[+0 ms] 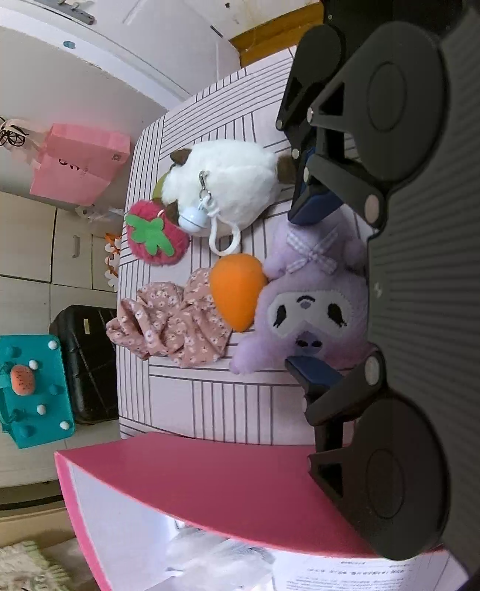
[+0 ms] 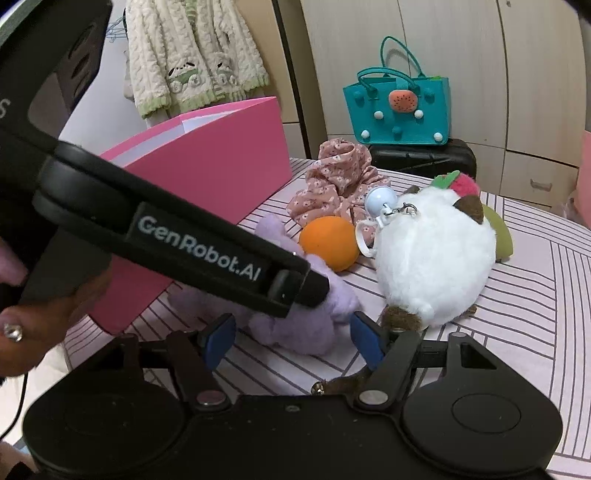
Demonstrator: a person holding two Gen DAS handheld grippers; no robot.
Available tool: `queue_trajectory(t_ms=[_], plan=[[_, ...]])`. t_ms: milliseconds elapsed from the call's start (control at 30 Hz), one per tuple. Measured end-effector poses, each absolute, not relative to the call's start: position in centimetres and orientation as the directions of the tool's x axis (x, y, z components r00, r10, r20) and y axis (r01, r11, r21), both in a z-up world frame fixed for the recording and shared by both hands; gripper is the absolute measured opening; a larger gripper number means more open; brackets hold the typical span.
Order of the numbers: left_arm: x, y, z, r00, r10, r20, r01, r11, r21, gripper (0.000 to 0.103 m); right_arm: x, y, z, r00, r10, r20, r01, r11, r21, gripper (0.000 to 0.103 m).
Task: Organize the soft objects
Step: 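Close both grippers together on the purple plush toy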
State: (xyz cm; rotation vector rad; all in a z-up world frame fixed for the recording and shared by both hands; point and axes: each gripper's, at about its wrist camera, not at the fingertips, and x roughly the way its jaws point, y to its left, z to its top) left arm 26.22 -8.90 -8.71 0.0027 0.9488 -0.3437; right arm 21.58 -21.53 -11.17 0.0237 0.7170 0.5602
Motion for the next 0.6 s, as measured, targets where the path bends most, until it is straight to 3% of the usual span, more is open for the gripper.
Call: queue_trajectory(t_ms=[33,167,367,600], plan=[[26.2,-8.8,-8.8,0.535,-0.290,-0.793,0.285,0.946,-0.153,0.076,21.5,-21.5,-11.2,0.616,0.494,-0.613,-0.481,0.853,0.204,0.070],[25.8,-8.7,-9.2,0.544,-0.298,-0.785,0.274,0.947,-0.170,0.076,20.7,-21.1,-11.4,0.644,0.461,-0.611,-0.473,0.867,0.156,0.046],[25.3,-8.8,-9.5,0.568,-0.293,-0.769,0.267,0.950,-0.164,0.073,20.1,-20.0,-11.5,0.681,0.408,-0.608,-0.443,0.891,0.101,0.043],[23.9,-8.8,-9.3,0.583,-0.305,-0.753,0.298,0.943,-0.150,0.068,19.8,-20.4,-11.2,0.671,0.425,-0.607,-0.424,0.892,0.156,0.037]])
